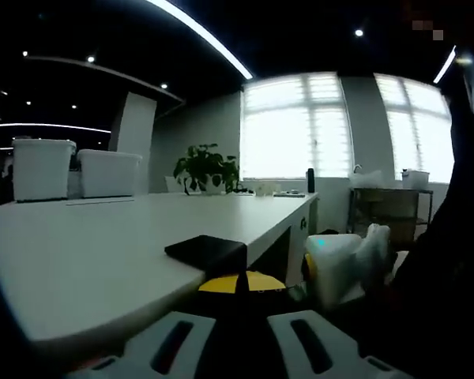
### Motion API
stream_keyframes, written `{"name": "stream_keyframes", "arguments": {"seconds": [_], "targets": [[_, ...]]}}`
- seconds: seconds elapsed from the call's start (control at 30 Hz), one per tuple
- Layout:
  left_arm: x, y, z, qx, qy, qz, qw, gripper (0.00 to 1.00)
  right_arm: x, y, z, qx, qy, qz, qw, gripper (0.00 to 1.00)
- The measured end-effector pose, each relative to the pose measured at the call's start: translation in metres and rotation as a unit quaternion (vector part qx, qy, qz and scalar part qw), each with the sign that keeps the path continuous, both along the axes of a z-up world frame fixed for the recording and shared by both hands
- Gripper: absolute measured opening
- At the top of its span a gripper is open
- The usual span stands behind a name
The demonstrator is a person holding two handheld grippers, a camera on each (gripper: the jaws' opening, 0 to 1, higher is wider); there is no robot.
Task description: Clamp the fixed fixture on the desktop, loosen the retaining clip, secure it to the edge of the desk, and tighten the retaining clip.
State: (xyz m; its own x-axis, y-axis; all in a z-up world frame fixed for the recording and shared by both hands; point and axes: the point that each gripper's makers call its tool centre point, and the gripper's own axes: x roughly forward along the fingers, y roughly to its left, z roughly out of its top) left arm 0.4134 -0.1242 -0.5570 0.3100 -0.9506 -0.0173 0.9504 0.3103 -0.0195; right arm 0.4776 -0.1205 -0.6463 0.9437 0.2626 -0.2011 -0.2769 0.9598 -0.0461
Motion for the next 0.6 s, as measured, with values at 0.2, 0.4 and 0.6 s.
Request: {"name": "stream_keyframes", "arguments": {"seconds": [0.2, 0.4, 0.6], "targets": [[-0.001, -0.001, 0.003, -0.007, 0.006, -0.003, 1.0000, 0.03, -0.001, 0.005, 0.001, -0.018, -0.018, 0.116, 0.9929, 0.24], [-0.003, -0.001, 0.003, -0.006, 0.005, -0.006, 0.9999, 0.03, 0.001, 0.012, 0.001, -0.033, -0.023, 0.210, 0.9770, 0.24], [0.002, -0.001, 0.001, -0.004, 0.008, -0.006, 0.9999, 0.03, -0.002, 0.014, 0.001, -0.039, -0.028, 0.255, 0.9657, 0.24]]}}
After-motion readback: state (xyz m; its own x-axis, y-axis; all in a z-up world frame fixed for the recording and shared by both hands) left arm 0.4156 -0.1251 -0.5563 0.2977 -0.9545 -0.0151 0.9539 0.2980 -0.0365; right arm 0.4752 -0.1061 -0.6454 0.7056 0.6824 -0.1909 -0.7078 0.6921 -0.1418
